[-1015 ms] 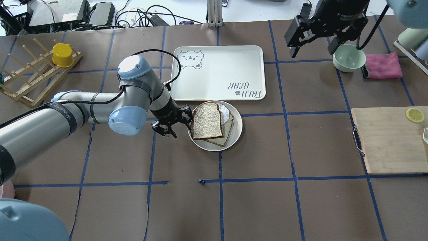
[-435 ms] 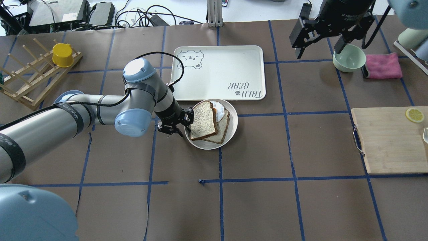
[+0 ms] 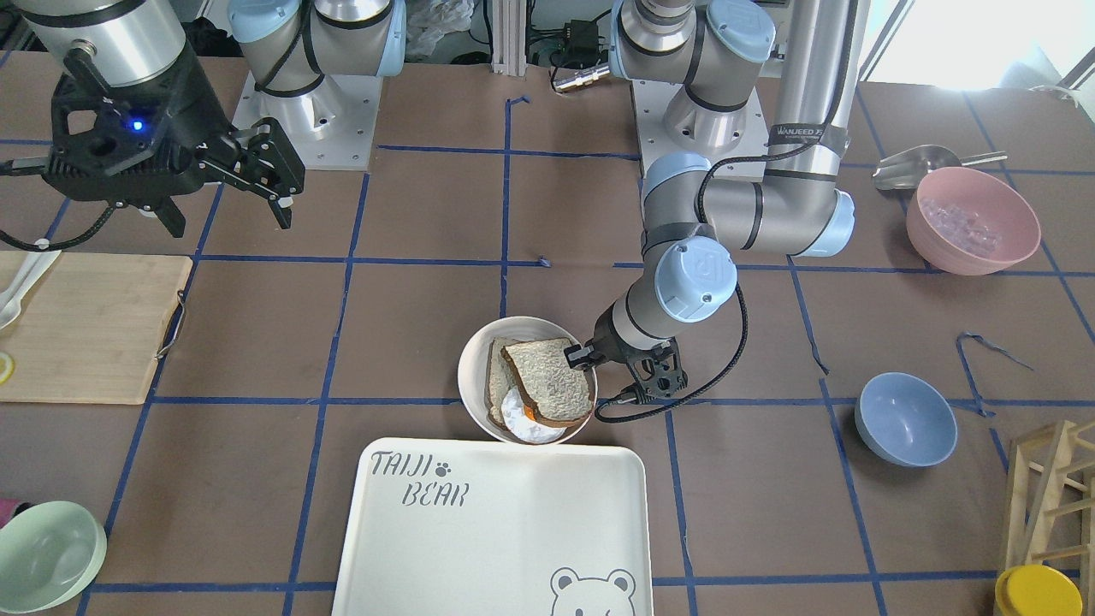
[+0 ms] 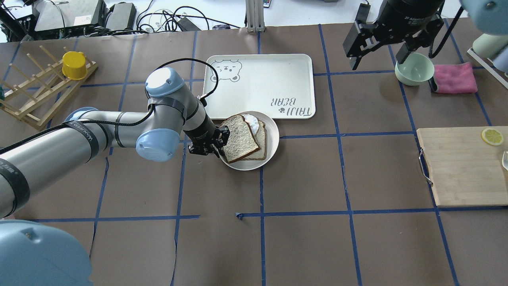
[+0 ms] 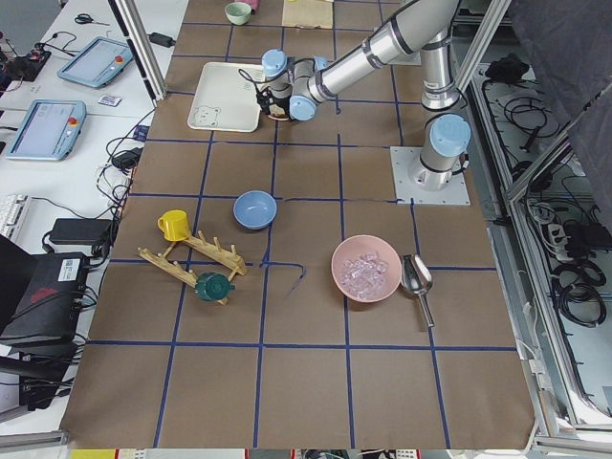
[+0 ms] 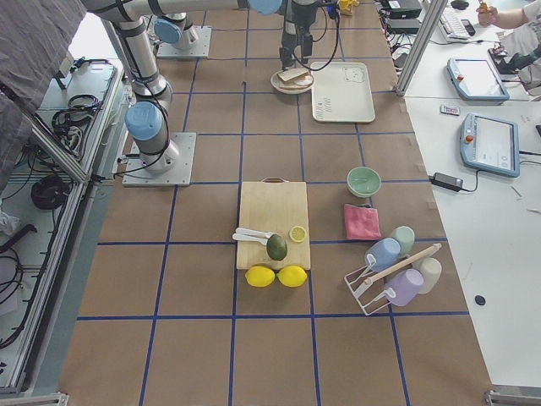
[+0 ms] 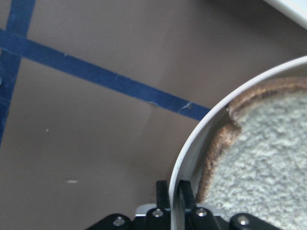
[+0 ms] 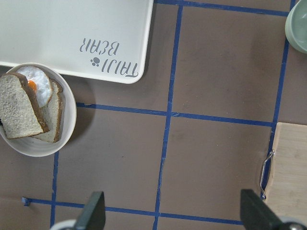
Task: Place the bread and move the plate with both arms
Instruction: 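Close the left gripper on the white plate's rim, then slide the plate with the left gripper onto the cream tray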
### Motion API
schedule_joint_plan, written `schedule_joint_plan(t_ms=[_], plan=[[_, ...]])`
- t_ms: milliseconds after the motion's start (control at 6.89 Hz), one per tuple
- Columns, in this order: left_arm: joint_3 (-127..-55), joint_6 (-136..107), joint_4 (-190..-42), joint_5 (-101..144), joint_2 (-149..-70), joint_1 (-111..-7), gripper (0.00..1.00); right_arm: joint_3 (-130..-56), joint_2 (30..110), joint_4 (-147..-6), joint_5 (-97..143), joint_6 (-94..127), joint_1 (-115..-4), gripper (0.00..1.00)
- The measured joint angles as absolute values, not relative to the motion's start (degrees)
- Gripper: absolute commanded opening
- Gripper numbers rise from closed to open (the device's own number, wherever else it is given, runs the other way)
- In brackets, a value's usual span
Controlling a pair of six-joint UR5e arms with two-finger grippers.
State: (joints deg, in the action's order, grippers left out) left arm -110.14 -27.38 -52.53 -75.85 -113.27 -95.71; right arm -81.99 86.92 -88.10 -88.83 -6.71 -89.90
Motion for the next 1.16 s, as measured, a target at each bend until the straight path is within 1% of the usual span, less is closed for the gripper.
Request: schedule_joint_plan(t_ms=[725, 870, 1160], plan=[[-109.7, -27.2, -51.9, -73.3, -107.6, -96.1, 0.00, -81.9, 86.8, -88.2, -88.9, -8.1, -89.6, 1.00], [-108.7, -27.3, -51.8, -72.4, -107.1, -95.6, 0.00, -81.9, 86.8, -88.2, -88.8, -8.3, -89.5, 1.00], [-102.5, -28.3, -51.7, -71.5, -109.7, -94.8, 0.00, -81.9, 86.8, -88.2, -88.7, -8.6, -89.5, 1.00]])
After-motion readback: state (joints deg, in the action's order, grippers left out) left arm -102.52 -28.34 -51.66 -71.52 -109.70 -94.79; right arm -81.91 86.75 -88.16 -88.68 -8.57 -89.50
